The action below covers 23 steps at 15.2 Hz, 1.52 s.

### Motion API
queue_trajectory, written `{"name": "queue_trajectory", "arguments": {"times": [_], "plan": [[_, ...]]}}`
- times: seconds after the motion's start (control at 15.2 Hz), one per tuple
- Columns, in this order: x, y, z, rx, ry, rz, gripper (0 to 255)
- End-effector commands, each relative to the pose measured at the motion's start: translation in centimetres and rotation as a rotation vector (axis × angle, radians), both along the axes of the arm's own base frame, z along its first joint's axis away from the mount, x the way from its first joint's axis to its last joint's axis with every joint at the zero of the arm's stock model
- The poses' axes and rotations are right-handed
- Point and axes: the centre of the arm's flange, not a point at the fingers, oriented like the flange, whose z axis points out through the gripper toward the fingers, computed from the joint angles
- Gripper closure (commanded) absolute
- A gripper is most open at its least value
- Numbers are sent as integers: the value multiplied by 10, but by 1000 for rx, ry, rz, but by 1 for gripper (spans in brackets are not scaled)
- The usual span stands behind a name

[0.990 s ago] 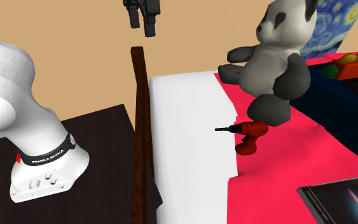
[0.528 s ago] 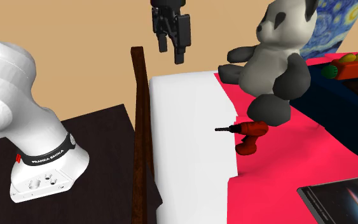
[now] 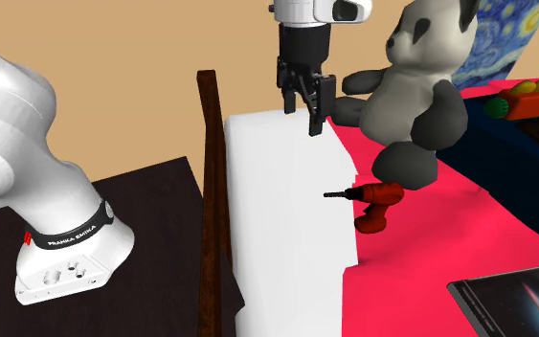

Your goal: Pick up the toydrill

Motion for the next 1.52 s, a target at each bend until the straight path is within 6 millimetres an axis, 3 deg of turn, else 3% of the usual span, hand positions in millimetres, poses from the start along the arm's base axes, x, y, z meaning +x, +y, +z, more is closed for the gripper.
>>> {"name": "queue_trajectory", "arguments": {"times": [0.0,0.79,1.32,1.45], "plan": [[16,-15,-17,-4,-12,-17,0],[105,-98,-109,-21,-68,-119,0],[108,-100,-151,-22,-70,-122,0],[108,-100,-151,-22,-70,-122,0]]}}
